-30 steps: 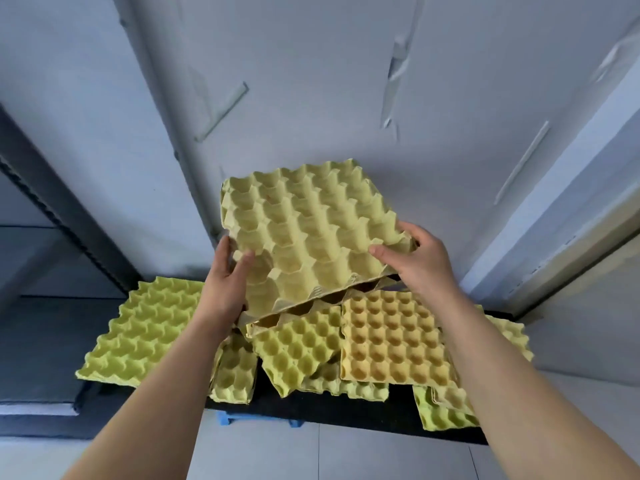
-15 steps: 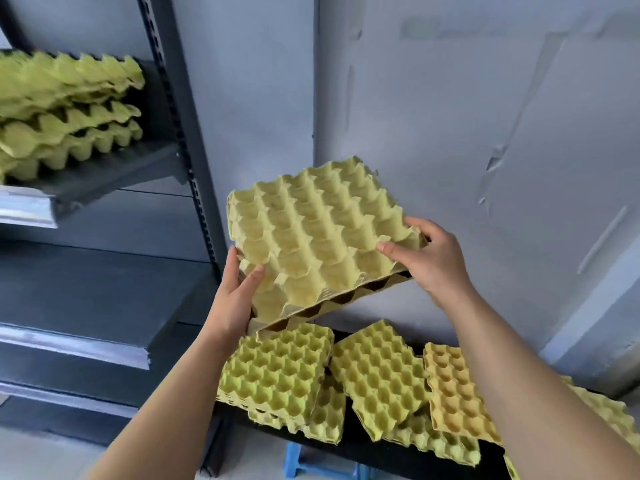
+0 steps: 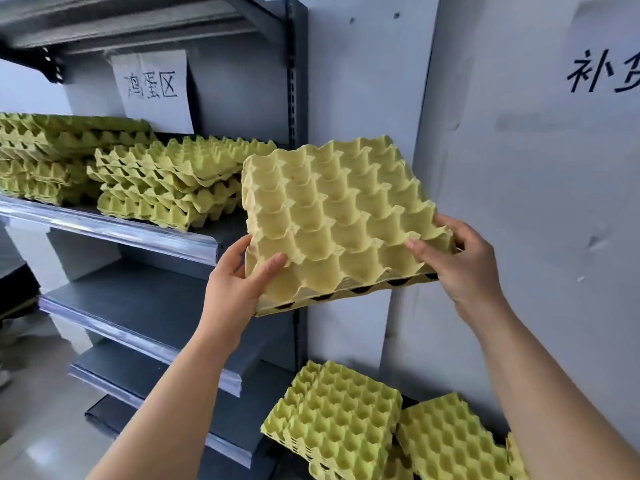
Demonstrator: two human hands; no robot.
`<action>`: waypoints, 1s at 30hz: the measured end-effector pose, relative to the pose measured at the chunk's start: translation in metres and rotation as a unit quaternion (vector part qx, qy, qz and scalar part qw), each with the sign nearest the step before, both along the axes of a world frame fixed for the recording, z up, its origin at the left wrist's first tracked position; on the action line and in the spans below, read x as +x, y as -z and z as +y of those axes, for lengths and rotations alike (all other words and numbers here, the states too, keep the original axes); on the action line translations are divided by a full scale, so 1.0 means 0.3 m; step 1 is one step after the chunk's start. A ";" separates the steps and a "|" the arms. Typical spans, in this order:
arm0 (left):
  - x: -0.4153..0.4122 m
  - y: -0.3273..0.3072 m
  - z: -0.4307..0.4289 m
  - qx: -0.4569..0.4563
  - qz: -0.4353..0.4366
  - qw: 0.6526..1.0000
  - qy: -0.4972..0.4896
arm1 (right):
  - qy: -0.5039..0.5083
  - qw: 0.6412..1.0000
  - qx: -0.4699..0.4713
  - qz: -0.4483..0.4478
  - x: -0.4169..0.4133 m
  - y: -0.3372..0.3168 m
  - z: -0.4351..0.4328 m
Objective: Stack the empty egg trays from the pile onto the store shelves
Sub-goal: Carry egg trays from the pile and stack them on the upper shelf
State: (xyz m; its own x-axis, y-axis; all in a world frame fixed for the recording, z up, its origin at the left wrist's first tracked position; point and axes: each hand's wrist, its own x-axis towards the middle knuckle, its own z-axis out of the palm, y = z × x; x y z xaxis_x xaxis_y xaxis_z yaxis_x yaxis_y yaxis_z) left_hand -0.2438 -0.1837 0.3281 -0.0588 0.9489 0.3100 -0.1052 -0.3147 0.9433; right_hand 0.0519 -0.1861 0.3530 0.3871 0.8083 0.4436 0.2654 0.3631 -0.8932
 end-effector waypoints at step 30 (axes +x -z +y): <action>-1.086 -0.397 0.423 0.131 0.139 0.981 -0.035 | -0.011 0.999 0.017 0.047 -1.080 -0.378 0.503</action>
State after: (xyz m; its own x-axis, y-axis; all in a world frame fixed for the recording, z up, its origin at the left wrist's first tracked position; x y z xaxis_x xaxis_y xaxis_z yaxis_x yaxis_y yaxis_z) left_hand -0.5696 -0.0567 0.4472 0.0004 0.8316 0.5554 0.1745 -0.5469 0.8188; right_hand -0.2722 -0.0351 0.4664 0.4094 0.8025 0.4340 0.1730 0.3988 -0.9006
